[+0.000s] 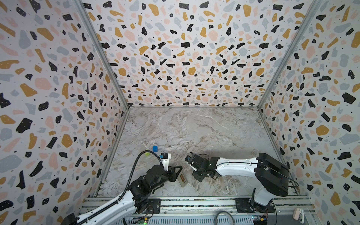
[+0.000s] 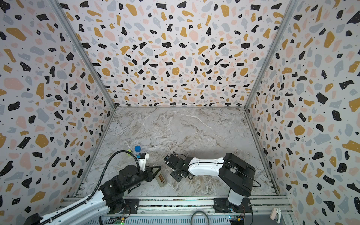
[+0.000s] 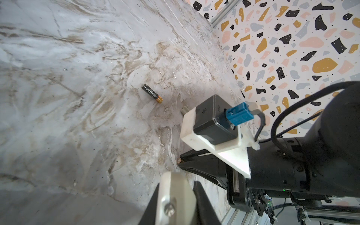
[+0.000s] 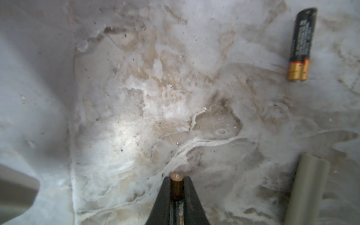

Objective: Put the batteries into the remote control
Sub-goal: 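Lift the battery and move it to the remote held by the left gripper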

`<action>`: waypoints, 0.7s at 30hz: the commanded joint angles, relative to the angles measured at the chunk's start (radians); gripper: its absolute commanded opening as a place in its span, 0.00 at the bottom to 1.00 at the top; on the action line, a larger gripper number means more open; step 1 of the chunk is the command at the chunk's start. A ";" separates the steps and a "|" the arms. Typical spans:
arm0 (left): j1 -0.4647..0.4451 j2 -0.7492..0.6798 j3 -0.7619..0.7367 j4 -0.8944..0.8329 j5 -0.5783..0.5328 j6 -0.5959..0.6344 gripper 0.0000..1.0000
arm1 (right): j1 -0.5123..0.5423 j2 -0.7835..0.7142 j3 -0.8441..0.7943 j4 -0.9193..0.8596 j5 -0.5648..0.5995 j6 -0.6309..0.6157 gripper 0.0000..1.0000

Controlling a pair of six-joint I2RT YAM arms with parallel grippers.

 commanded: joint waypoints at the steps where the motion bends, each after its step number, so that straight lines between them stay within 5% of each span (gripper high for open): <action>1: 0.006 0.002 0.022 0.042 -0.012 0.012 0.00 | 0.002 -0.011 0.017 -0.039 0.013 0.005 0.10; 10: 0.006 0.019 0.043 0.040 -0.004 0.009 0.00 | 0.002 -0.084 0.014 -0.034 0.021 -0.008 0.00; 21: 0.007 0.069 0.070 0.087 0.032 -0.017 0.00 | 0.035 -0.379 -0.130 0.188 0.020 -0.053 0.00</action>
